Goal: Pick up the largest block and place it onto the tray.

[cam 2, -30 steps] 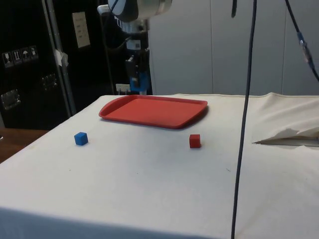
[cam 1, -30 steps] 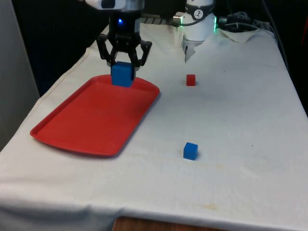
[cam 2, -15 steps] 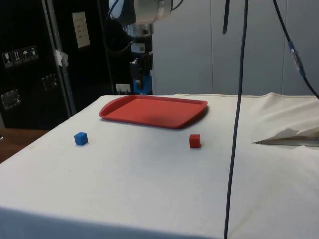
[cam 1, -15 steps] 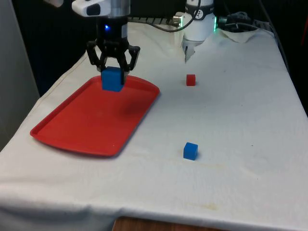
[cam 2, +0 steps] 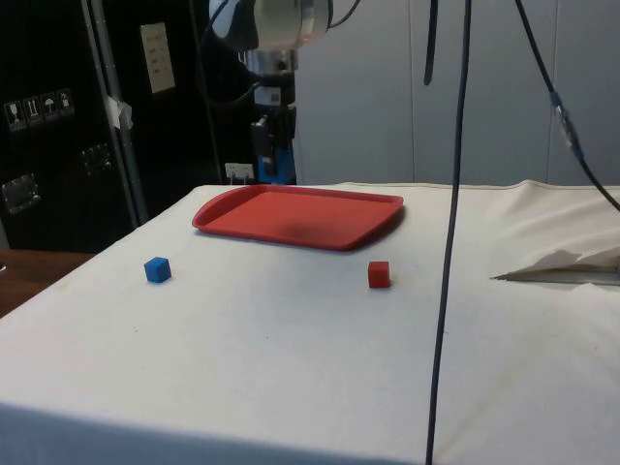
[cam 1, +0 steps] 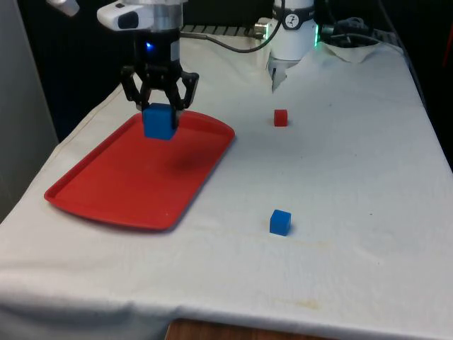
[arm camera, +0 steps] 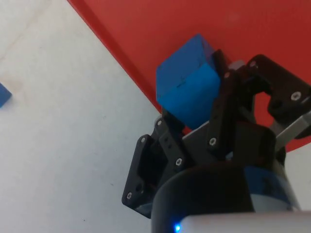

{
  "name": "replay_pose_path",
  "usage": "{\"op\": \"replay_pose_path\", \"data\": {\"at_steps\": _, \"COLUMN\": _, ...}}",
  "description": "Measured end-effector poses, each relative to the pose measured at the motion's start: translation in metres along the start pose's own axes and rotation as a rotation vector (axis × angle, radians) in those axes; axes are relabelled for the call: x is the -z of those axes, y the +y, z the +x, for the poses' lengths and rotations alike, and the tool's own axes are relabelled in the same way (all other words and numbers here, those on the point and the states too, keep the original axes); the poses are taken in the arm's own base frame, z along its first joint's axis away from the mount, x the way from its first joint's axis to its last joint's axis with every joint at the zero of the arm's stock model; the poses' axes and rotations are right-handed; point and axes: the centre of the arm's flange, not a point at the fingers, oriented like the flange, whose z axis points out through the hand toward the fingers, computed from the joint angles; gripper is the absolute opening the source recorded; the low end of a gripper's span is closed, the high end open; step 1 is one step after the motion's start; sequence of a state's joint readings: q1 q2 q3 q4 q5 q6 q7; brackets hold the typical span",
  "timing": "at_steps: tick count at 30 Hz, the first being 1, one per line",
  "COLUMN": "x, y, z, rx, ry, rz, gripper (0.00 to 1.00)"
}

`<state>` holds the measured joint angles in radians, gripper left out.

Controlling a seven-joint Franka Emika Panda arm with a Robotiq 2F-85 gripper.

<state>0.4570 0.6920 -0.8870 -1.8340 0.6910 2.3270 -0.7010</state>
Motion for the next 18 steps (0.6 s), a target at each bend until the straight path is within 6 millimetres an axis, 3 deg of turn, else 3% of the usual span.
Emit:
{"op": "replay_pose_path", "data": {"at_steps": 8, "x": -0.005, "y": 0.006, "z": -0.001, "rx": -0.003, "ry": -0.009, "rz": -0.011, "gripper": 0.0}}
{"op": "replay_pose_path", "data": {"at_steps": 18, "x": -0.028, "y": 0.023, "z": -0.011, "rx": -0.008, "ry": -0.027, "rz": -0.015, "gripper": 0.0}}
